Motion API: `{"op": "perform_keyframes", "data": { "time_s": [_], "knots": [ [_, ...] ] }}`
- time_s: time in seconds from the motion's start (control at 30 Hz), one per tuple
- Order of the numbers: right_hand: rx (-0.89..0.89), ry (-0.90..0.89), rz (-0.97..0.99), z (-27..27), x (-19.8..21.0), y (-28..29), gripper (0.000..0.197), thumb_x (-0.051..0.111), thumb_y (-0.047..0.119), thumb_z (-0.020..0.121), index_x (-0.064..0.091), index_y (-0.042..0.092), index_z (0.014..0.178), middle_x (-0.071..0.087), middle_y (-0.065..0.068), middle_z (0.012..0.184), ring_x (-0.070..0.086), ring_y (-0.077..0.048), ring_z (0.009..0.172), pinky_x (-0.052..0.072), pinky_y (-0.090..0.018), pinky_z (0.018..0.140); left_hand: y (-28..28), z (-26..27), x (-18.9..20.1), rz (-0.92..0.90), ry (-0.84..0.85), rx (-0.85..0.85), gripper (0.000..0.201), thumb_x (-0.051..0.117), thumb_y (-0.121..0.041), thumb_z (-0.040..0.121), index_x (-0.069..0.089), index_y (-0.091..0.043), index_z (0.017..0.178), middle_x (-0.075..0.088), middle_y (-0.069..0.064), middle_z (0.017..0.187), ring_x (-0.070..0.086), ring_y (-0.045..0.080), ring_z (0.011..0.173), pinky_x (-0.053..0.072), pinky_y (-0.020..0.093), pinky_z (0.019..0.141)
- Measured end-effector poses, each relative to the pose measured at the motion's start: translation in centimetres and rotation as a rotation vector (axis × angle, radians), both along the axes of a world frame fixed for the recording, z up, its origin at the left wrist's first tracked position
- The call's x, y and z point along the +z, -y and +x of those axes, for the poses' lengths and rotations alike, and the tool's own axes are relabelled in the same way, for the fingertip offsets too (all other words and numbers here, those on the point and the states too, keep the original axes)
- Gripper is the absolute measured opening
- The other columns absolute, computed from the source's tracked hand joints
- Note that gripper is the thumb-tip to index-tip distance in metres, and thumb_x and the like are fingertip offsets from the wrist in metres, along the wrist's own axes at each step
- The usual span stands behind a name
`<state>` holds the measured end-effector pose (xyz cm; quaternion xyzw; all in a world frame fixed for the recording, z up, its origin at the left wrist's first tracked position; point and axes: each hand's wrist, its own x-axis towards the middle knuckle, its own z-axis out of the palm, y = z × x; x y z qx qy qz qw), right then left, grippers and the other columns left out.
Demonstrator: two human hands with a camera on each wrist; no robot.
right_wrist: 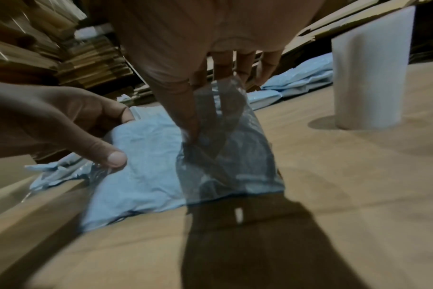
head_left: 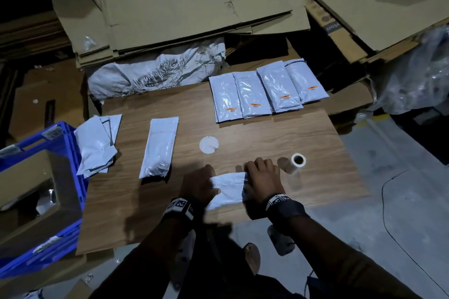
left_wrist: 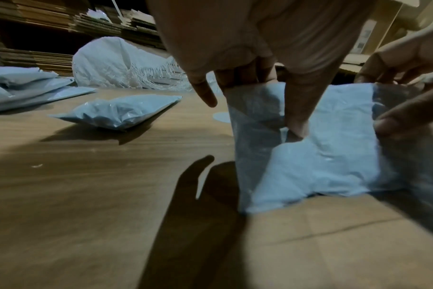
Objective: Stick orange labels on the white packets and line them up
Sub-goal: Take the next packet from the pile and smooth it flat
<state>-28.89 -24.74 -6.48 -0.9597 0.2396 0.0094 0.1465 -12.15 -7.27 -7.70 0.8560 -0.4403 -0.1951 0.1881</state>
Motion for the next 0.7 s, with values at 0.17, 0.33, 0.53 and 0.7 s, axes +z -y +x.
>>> {"op": "perform_keyframes", "data": {
  "time_s": [0.17,0.33,0.53,0.7],
  "knots": [
    [-0.007,0.182,-0.009,1.2,1.7,0.5,0.033,0.040,0.038,0.067,0.056,0.019,0.089,0.054,-0.006,0.096,0.046,-0.033,0.089,0.031,-0.040,0.069,0.5,0.1,2.0,-0.227,0.182,0.032,0.007,0.054,-0.029,0.074,0.049,-0.027,0.078,0.055,0.002,0.079,0.055,0.033,0.070,0.043,0.041,0.058],
    [0.003,-0.068,0.029,0.5,0.6,0.2,0.030,0.069,0.032,0.066,0.063,0.021,0.092,0.056,-0.009,0.102,0.051,-0.036,0.094,0.038,-0.041,0.070,-0.5,-0.9,0.3,-0.090,0.108,0.042,0.032,0.068,-0.011,0.056,0.057,-0.029,0.080,0.058,-0.004,0.093,0.061,0.032,0.084,0.050,0.039,0.065],
    [0.034,-0.092,0.069,-2.7,-3.4,-1.2,0.018,0.076,0.027,0.063,0.068,0.025,0.079,0.061,-0.003,0.104,0.063,-0.035,0.089,0.046,-0.035,0.062,-3.8,-2.7,-3.0,-0.033,0.002,-0.098,0.041,0.076,-0.039,0.064,0.064,-0.024,0.100,0.055,0.002,0.130,0.063,0.027,0.108,0.054,0.037,0.086],
    [0.017,-0.014,0.048,-1.7,-2.4,-1.4,0.030,0.049,0.038,0.076,0.066,0.021,0.094,0.062,-0.003,0.105,0.060,-0.032,0.091,0.047,-0.039,0.070,-2.9,-3.1,-2.8,-0.158,0.063,-0.035,0.039,0.074,-0.031,0.077,0.067,-0.016,0.112,0.061,0.004,0.126,0.061,0.024,0.114,0.054,0.041,0.093]
  ]
}}
